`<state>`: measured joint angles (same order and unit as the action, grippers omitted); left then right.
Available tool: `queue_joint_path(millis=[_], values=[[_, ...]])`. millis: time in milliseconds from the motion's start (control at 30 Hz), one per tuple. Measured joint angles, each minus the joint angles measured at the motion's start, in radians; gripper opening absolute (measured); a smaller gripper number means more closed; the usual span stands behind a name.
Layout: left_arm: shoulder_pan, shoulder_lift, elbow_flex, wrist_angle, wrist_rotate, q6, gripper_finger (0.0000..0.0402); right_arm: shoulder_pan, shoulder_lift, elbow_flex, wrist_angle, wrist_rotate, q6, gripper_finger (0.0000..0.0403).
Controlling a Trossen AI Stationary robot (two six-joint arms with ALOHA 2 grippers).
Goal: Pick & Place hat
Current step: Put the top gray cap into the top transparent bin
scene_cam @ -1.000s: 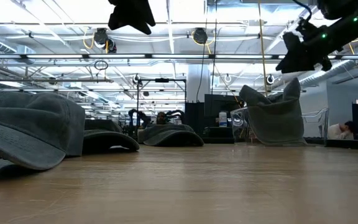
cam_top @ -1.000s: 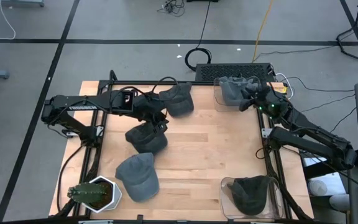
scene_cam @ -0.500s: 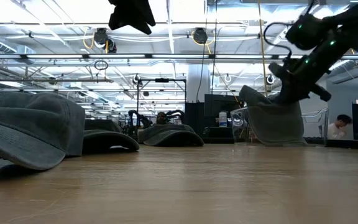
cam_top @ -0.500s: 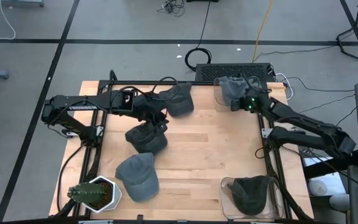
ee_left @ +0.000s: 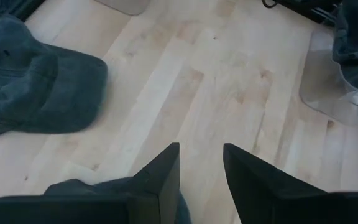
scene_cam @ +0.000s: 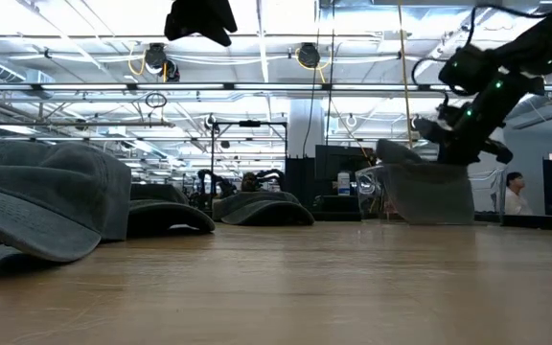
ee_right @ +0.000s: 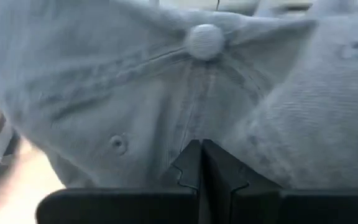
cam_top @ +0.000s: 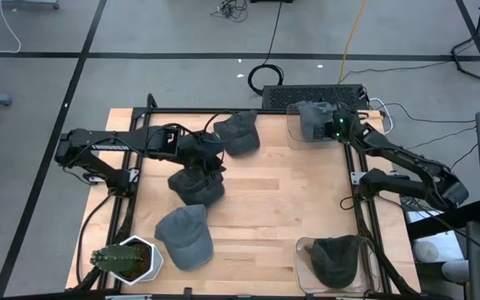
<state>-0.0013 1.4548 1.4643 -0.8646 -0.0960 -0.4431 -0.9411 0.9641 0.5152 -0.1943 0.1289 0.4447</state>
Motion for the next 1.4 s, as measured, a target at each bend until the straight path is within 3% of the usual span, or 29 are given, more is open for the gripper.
queue_joint_path(millis=[167,367,500,700,833,933,1067,1200,1400], values=[[-0.001,0.0,0.0,0.0,-0.01,0.0,0.0131,-0.025,0.062,0.0,0.038,-0.002,-0.11,0.0004],[0.0,0.0,0.0,0.002,-0.01,-0.016,0.0131,-0.026,0.057,-0.001,0.234,-0.003,-0.273,0.0004],[0.0,0.0,0.0,0.002,-0.01,-0.016,0.0131,-0.026,0.047,-0.001,0.285,-0.003,-0.287,0.0004],[0.0,0.0,0.0,0.002,-0.015,-0.043,0.0131,0.008,-0.073,-0.001,0.279,-0.041,-0.217,0.0004],[-0.001,0.0,0.0,0.002,-0.018,-0.057,0.0131,0.059,-0.177,0.0,0.253,-0.024,-0.061,0.0001],[0.0,0.0,0.0,0.002,-0.037,-0.045,0.0131,0.07,-0.197,0.0,0.141,-0.027,0.083,0.0001],[0.0,0.0,0.0,0.002,-0.055,-0.062,0.0131,0.055,-0.158,-0.001,0.073,-0.033,0.21,0.0001],[-0.002,0.0,0.0,0.002,-0.053,-0.075,0.0131,0.027,-0.068,-0.001,0.131,-0.128,0.325,0.0001],[-0.006,0.0,0.0,0.001,-0.042,-0.046,0.0131,0.013,0.105,-0.001,0.269,-0.183,0.305,0.0]])
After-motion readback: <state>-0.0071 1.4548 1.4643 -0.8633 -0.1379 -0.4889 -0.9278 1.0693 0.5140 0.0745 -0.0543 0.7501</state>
